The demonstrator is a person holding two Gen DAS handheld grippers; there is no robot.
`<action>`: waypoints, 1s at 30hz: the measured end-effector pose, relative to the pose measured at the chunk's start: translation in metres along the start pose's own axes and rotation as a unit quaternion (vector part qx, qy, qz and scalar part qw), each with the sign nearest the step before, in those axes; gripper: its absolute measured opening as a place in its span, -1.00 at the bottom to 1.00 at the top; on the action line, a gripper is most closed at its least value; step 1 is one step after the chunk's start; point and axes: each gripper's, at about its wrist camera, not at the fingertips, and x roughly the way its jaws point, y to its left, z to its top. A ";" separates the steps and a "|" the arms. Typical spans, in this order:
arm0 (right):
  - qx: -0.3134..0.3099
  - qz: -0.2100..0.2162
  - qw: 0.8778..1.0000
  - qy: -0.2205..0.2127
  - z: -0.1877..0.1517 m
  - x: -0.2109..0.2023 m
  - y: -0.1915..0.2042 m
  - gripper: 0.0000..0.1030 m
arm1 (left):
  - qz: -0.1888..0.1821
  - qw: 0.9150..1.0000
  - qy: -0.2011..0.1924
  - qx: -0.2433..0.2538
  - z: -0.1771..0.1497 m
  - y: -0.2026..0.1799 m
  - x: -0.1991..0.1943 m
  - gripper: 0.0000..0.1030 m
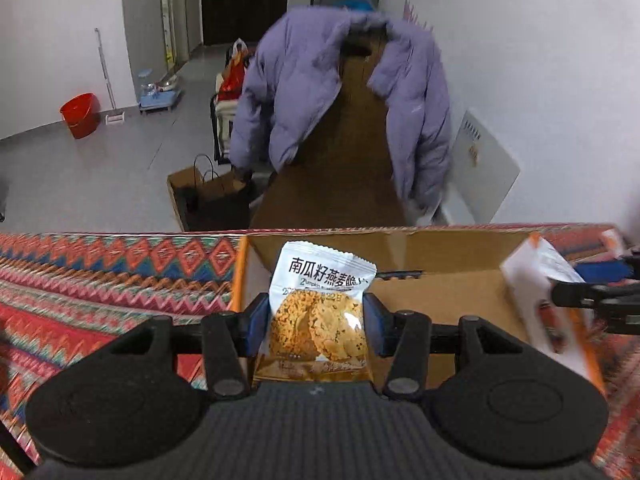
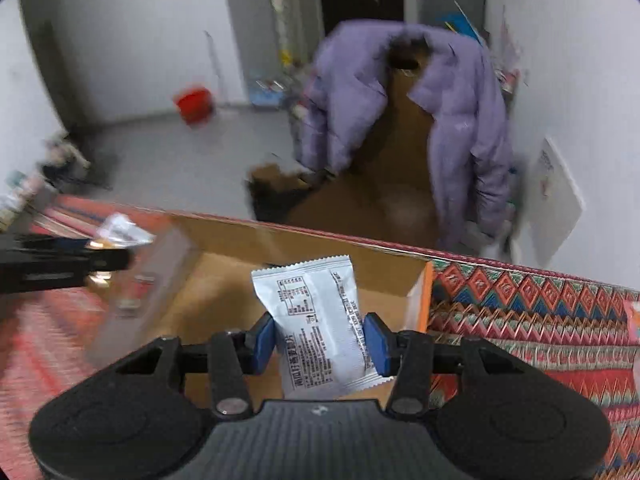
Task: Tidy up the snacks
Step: 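Carry both held packets into the red box and open both tools, then move both open tools back toward the snack pile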
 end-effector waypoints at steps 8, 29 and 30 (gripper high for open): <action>-0.081 -0.106 0.991 0.030 0.001 0.092 0.030 -0.08 | 0.039 0.999 0.016 0.022 -0.012 -0.006 0.069 0.22; -0.044 -0.041 0.996 -0.068 -0.051 -0.127 0.038 0.83 | 0.021 0.998 -0.053 0.023 -0.050 0.006 -0.157 0.68; -0.041 -0.040 0.995 -0.077 -0.061 -0.139 0.040 0.85 | 0.013 0.997 -0.064 0.028 -0.062 0.005 -0.174 0.71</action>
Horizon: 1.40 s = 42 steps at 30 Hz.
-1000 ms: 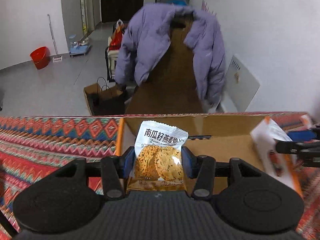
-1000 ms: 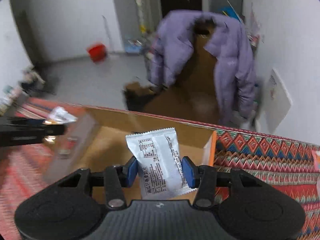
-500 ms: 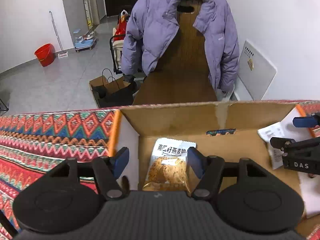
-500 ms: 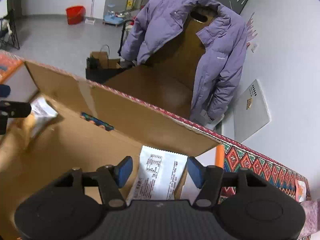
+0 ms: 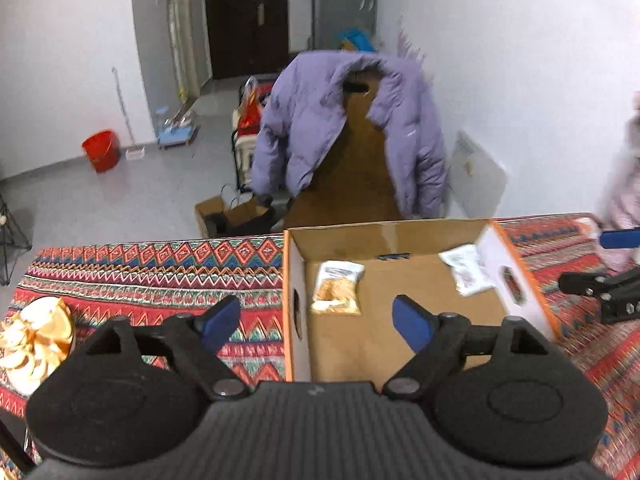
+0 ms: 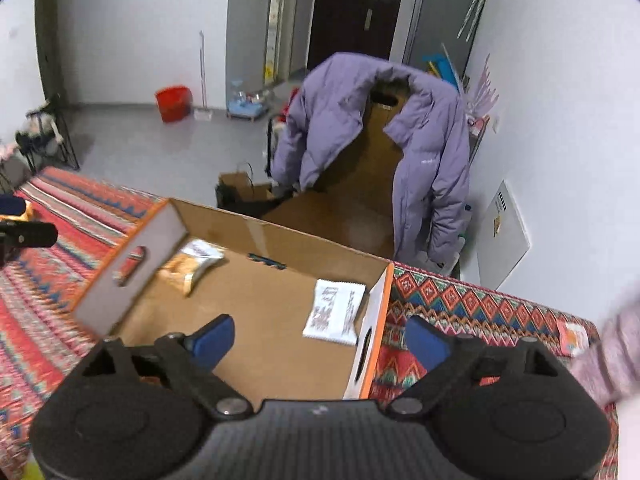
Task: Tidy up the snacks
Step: 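Move both open tools back toward the snack pile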
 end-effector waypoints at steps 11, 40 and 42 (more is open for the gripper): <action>0.027 0.039 0.993 -0.106 -0.113 -0.124 0.024 1.00 | -0.042 0.997 -0.058 0.000 -0.130 -0.020 -0.116 0.87; 0.096 0.005 0.980 -0.176 -0.411 -0.195 0.126 1.00 | -0.007 0.989 -0.150 -0.016 -0.396 -0.014 -0.206 1.00; 0.098 0.016 0.979 -0.180 -0.407 -0.195 0.125 1.00 | -0.011 0.988 -0.154 -0.019 -0.393 -0.013 -0.203 1.00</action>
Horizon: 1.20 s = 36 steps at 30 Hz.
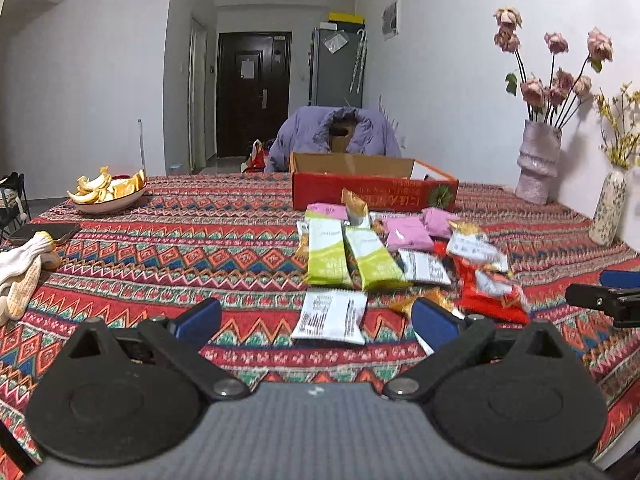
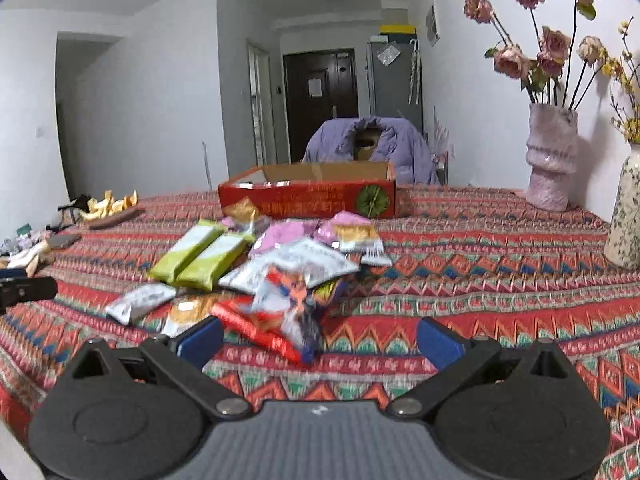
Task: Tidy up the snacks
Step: 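Move both open tools back toward the snack pile, then grasp a white packet with the left tool while the right tool grasps a crisp bag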
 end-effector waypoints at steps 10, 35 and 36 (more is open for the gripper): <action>-0.002 0.021 1.000 0.009 0.008 0.026 0.010 1.00 | -0.003 0.999 0.039 0.019 0.006 -0.005 0.044 1.00; -0.087 0.115 0.981 0.128 0.007 0.134 0.100 0.24 | -0.017 0.994 0.111 -0.002 -0.005 0.003 0.121 0.02; -0.091 0.112 0.981 0.128 0.007 0.134 0.102 0.24 | -0.015 0.994 0.112 0.000 -0.005 0.002 0.118 0.02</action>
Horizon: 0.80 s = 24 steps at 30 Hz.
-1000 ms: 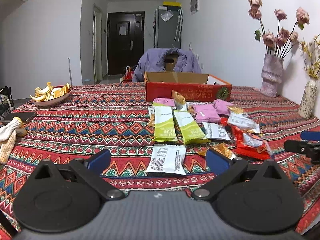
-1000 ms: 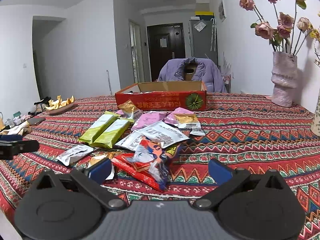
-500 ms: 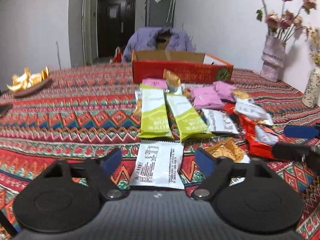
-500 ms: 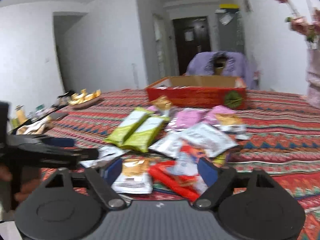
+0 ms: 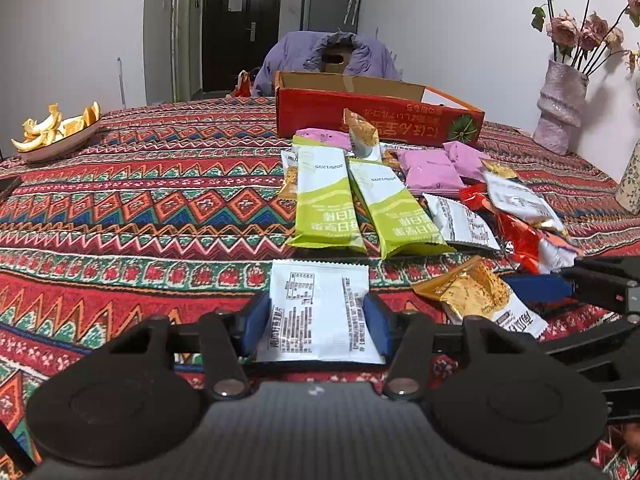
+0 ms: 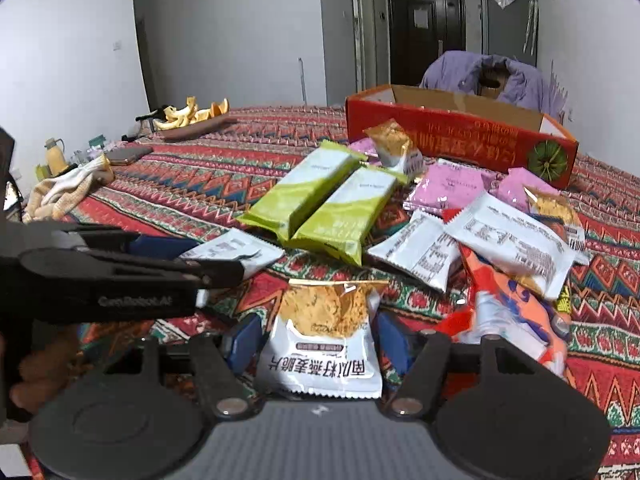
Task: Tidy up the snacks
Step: 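Grasp a white packet with the left tool while the right tool grasps a crisp bag, then carry both held packets into the red box and open both tools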
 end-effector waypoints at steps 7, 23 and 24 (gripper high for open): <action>-0.013 -0.006 1.000 -0.007 -0.001 -0.003 0.005 0.02 | 0.022 1.000 -0.002 0.001 -0.011 0.000 -0.021 -0.05; 0.007 -0.030 0.996 -0.082 -0.019 -0.098 -0.020 -0.04 | -0.004 0.998 -0.058 0.007 0.004 -0.039 -0.082 -0.06; 0.010 -0.034 0.996 -0.086 -0.021 -0.104 -0.024 -0.04 | -0.005 0.998 -0.059 0.007 0.005 -0.041 -0.083 -0.06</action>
